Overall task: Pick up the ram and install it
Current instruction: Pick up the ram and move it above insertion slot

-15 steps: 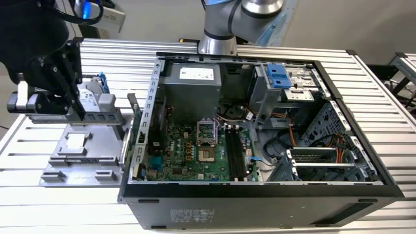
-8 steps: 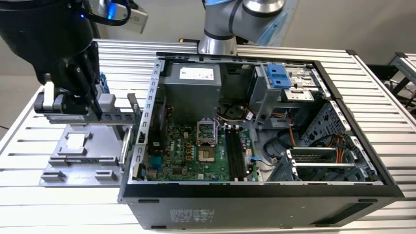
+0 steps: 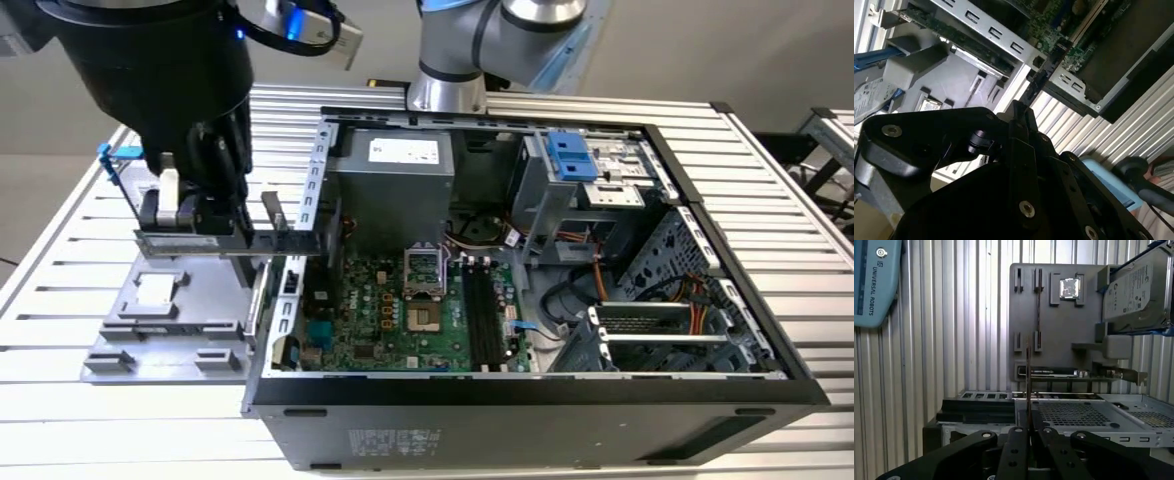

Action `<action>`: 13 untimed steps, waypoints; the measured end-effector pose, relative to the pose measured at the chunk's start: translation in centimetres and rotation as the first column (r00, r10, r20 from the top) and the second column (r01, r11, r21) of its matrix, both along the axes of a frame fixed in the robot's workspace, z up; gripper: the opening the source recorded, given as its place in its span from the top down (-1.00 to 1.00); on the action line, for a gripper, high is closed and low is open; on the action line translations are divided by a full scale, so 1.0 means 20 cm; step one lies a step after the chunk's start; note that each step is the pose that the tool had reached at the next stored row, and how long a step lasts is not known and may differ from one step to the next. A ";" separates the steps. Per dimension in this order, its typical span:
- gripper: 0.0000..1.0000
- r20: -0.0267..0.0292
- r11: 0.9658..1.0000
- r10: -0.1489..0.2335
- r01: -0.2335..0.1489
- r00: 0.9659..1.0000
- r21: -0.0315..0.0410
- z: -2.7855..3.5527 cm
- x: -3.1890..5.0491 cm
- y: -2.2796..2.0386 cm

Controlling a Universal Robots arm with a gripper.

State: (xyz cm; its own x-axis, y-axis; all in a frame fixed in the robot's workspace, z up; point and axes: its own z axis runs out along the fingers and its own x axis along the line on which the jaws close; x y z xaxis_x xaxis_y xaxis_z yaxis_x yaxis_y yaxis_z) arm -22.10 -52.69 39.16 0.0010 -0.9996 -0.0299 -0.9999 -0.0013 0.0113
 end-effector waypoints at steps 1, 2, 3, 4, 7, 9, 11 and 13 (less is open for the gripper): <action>1.00 0.000 1.000 0.000 0.000 1.000 0.000 0.000 0.018 0.000; 1.00 0.000 1.000 0.000 0.000 1.000 0.000 0.000 0.036 0.000; 1.00 0.000 1.000 0.000 0.000 1.000 0.000 0.000 0.052 0.000; 1.00 0.000 1.000 0.000 0.000 1.000 0.000 0.000 0.070 0.000; 1.00 0.000 1.000 0.000 0.000 1.000 0.000 0.000 0.119 0.000; 1.00 0.000 1.000 0.000 0.000 1.000 0.000 0.000 0.149 0.000; 1.00 0.000 1.000 0.000 0.000 1.000 0.000 0.000 0.178 0.000; 1.00 0.000 1.000 0.000 0.000 1.000 0.000 0.000 0.206 0.000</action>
State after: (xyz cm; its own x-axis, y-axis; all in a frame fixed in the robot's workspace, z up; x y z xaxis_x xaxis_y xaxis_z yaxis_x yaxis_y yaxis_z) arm -17.99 -52.69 39.16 0.0010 -0.9996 -0.0299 -0.9999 -0.0013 0.0114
